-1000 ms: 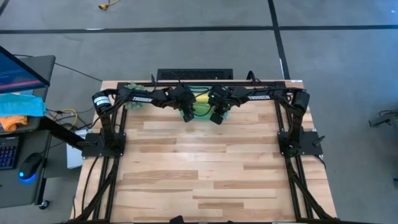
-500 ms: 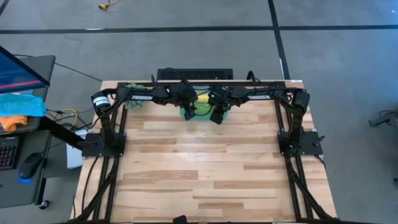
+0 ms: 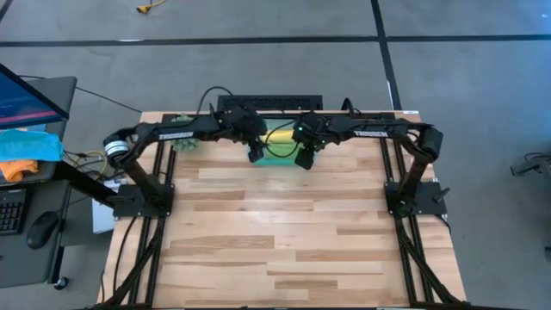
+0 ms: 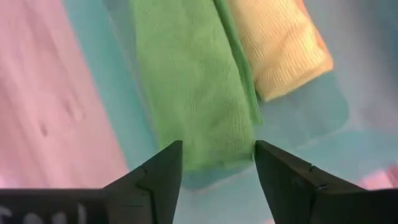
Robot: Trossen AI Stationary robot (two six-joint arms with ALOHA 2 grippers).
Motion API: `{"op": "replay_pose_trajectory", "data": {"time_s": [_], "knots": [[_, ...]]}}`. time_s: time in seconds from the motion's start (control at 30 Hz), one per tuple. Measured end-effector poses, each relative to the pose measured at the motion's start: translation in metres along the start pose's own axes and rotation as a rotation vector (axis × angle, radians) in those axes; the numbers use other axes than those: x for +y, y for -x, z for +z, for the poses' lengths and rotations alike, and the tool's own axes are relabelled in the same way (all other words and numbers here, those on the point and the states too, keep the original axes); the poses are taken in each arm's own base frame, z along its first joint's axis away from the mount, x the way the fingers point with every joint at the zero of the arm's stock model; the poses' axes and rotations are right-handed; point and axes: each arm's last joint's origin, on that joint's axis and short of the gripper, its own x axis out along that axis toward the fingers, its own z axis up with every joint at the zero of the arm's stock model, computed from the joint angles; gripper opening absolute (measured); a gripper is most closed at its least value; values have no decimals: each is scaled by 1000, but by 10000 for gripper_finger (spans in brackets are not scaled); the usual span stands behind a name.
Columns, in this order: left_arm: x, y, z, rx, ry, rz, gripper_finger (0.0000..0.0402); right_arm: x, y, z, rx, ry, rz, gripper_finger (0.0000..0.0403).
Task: Roll microfiber towels into tight, uniform cylinder then place into a basket
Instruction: Put the green microfiber cloth into the green bin, then return to Home Position
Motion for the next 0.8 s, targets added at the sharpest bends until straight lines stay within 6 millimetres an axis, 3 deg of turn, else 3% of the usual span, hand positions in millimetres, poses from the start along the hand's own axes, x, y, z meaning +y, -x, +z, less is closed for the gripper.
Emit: {"op": "replay_pose_trajectory", "data": {"time_s": [0.17, 0.3, 0.5, 0.8], "knots": [[-11, 33, 6, -17, -19, -17, 201, 12, 28, -1, -36, 46, 11, 215], [-28, 55, -2, -58, -33, -51, 201, 30, 51, -7, -91, 115, 32, 211], [-55, 79, -34, -155, -6, -111, 201, 59, 70, -38, -178, 200, 80, 207], [-90, 103, -95, -290, 59, -168, 201, 89, 81, -100, -367, 236, 191, 209]]}}
